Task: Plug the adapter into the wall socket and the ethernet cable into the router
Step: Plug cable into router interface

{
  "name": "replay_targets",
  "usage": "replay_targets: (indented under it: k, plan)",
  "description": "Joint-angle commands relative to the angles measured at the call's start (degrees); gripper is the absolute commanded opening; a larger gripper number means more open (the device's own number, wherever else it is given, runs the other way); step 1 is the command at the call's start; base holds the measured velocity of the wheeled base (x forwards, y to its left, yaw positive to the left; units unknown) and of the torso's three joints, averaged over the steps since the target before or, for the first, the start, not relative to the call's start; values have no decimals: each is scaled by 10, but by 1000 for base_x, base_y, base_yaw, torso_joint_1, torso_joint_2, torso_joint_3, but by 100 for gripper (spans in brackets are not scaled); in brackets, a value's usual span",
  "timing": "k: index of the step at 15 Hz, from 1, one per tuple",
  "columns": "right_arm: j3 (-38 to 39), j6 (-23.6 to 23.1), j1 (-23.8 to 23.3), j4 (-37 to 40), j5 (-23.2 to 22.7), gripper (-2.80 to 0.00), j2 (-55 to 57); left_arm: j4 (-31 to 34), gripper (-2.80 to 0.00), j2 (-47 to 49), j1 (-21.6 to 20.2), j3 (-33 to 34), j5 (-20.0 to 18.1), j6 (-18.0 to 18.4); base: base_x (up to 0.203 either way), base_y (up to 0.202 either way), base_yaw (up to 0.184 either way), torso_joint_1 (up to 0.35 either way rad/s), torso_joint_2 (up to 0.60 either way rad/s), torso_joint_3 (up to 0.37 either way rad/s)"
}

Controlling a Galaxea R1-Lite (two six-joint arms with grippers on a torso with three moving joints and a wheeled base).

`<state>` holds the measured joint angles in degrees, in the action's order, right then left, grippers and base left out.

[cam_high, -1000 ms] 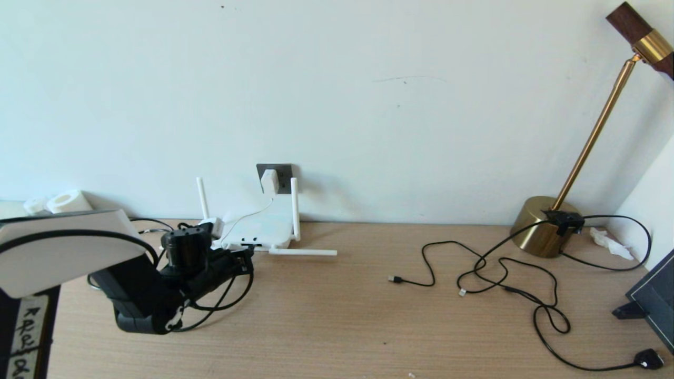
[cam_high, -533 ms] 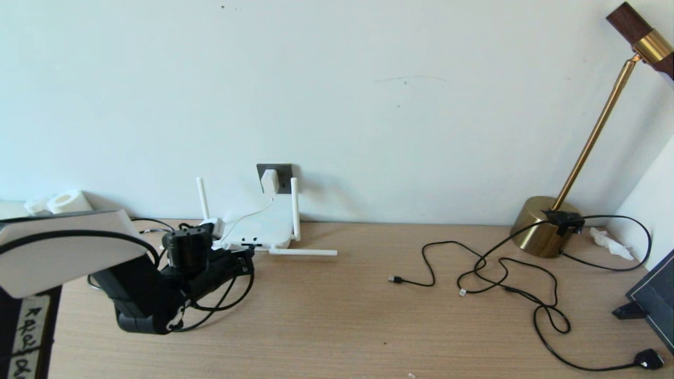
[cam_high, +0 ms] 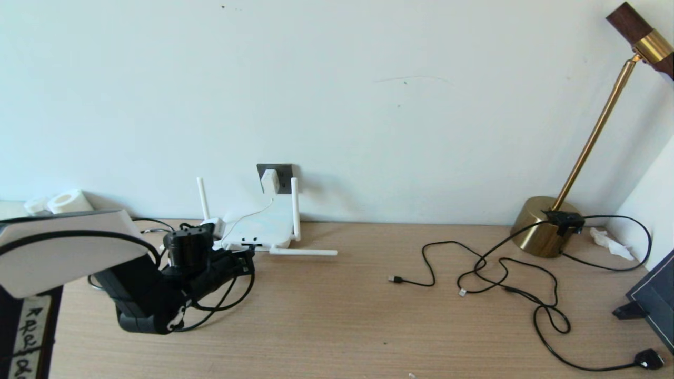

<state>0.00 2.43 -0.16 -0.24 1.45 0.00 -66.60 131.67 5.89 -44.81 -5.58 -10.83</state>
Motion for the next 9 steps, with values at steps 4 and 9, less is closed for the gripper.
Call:
replay_targets:
  k: [4, 9]
  plan:
    - [0, 0, 0, 0, 0, -280, 0, -5, -280, 4, 0, -1, 0, -1, 0, 0, 0, 0, 0, 0]
    - [0, 0, 0, 0, 0, -280, 0, -5, -280, -1, 0, 0, 0, -1, 0, 0, 0, 0, 0, 0]
